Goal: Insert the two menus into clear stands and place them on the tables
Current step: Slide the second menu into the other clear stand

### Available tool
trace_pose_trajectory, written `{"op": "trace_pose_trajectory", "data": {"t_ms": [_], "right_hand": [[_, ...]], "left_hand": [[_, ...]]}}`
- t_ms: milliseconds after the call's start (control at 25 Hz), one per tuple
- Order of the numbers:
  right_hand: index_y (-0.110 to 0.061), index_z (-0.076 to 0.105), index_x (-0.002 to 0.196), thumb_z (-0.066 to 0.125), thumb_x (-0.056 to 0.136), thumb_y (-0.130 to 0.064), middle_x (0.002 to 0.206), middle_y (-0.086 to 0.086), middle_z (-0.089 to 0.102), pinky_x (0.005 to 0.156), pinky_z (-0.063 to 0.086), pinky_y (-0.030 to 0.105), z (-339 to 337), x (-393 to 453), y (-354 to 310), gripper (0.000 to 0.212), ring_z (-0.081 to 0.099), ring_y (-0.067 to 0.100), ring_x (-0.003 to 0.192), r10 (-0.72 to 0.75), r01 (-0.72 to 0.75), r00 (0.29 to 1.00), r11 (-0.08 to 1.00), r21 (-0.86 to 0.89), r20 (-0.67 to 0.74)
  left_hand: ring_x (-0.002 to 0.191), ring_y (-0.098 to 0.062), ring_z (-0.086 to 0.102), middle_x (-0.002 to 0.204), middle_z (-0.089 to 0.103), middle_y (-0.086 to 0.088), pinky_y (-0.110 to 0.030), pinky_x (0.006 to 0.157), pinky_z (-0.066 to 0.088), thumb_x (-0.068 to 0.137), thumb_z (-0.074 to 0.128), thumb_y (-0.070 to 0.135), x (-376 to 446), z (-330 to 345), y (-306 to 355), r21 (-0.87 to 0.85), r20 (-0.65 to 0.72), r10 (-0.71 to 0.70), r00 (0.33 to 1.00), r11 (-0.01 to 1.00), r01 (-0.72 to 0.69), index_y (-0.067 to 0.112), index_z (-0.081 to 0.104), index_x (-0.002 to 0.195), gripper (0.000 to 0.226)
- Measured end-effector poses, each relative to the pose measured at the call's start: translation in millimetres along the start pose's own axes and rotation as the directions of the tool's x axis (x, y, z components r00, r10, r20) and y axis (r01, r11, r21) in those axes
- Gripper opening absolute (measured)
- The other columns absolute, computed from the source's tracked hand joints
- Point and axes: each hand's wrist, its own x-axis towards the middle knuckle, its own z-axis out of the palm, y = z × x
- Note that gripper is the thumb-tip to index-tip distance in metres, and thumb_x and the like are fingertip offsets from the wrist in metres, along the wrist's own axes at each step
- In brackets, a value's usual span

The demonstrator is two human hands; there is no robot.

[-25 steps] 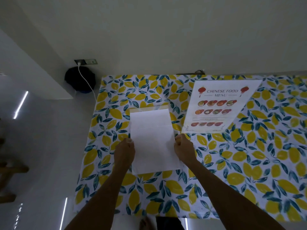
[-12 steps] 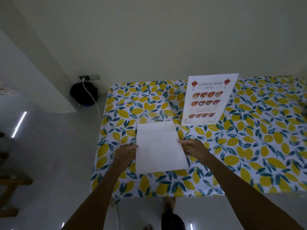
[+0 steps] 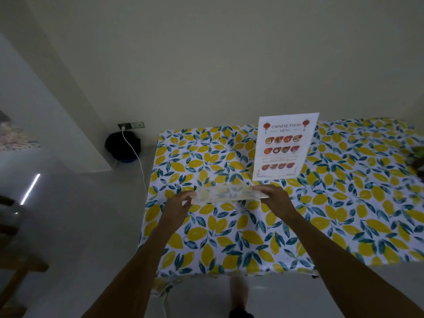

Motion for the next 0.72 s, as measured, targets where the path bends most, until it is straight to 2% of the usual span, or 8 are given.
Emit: {"op": "trace_pose_trajectory", "data": {"t_ms": [40,120,240,320,440,560,640,720], "right_hand": [[-0.016,0.074,0.107,0.064,0.089,-0.001,0.092,0.005,0.073,0.067,0.049,0.013,-4,8,-6,0.025,0.065,0.000,0.077,-0.037,0.036,0.999,0.996,-0.076,-0.009],[-0.019,0.074,0.106,0.063,0.093,-0.017,0.071,0.004,0.070,0.055,0.044,0.018,-8,27,-14,0.017,0.059,-0.002,0.056,-0.108,0.102,0.994,0.982,-0.158,-0.028],[-0.009,0.074,0.099,0.062,0.093,-0.025,0.080,0.015,0.073,0.069,0.054,0.038,-10,60,-18,0.020,0.069,0.025,0.073,-0.133,0.114,0.989,0.965,-0.235,-0.066],[-0.005,0.071,0.094,0.060,0.095,-0.023,0.081,0.015,0.072,0.067,0.049,0.035,-9,78,-23,0.021,0.070,0.030,0.075,-0.131,0.110,0.989,0.959,-0.262,-0.064],[-0.006,0.069,0.090,0.057,0.096,-0.024,0.076,0.013,0.072,0.062,0.037,0.028,-9,105,-31,0.023,0.063,0.023,0.066,-0.151,0.112,0.983,0.940,-0.322,-0.100],[-0.005,0.069,0.085,0.058,0.095,-0.023,0.074,0.012,0.072,0.061,0.036,0.026,-6,122,-33,0.024,0.056,0.017,0.061,-0.149,0.100,0.976,0.953,-0.287,-0.157],[-0.006,0.070,0.082,0.058,0.095,-0.023,0.071,0.012,0.071,0.058,0.037,0.027,-3,129,-34,0.025,0.056,0.018,0.058,-0.172,0.111,0.968,0.948,-0.297,-0.185],[-0.006,0.071,0.080,0.058,0.095,-0.022,0.066,0.012,0.071,0.054,0.039,0.029,-1,136,-35,0.025,0.055,0.018,0.054,-0.180,0.105,0.959,0.943,-0.315,-0.217]], "left_hand": [[0.109,-0.020,0.063,0.123,0.067,-0.005,-0.031,0.087,0.051,0.097,0.055,0.017,8,-2,1,0.021,-0.006,0.022,1.000,1.000,-0.022,0.013,0.064,0.123,0.028],[0.095,-0.016,0.065,0.111,0.071,-0.003,-0.030,0.078,0.050,0.098,0.053,0.028,26,-7,6,0.040,-0.029,0.022,0.999,0.999,-0.021,0.014,0.066,0.119,0.028],[0.064,-0.015,0.057,0.076,0.064,-0.004,-0.029,0.060,0.037,0.099,0.051,0.024,56,-9,14,0.106,-0.135,0.026,0.991,0.994,-0.012,0.008,0.065,0.091,0.022],[0.049,-0.010,0.041,0.057,0.041,0.000,-0.032,0.052,0.028,0.099,0.049,0.023,71,-12,20,0.141,-0.161,0.049,0.986,0.990,-0.026,0.012,0.047,0.071,0.031],[0.049,-0.015,0.039,0.055,0.032,0.003,-0.036,0.053,0.028,0.100,0.047,0.023,100,-15,23,0.126,-0.177,0.052,0.983,0.992,-0.030,0.025,0.035,0.066,0.037],[0.058,-0.015,0.047,0.061,0.045,0.008,-0.033,0.054,0.030,0.100,0.049,0.023,121,-13,21,0.133,-0.217,0.027,0.976,0.991,0.002,0.024,0.045,0.073,0.026],[0.061,-0.018,0.054,0.067,0.055,0.003,-0.029,0.053,0.035,0.099,0.050,0.025,131,-9,16,0.126,-0.251,0.003,0.968,0.992,0.029,0.020,0.049,0.076,0.023],[0.063,-0.022,0.058,0.071,0.063,-0.005,-0.036,0.056,0.041,0.098,0.051,0.026,138,-6,11,0.136,-0.276,-0.003,0.961,0.990,0.042,0.015,0.054,0.076,0.025]]}}
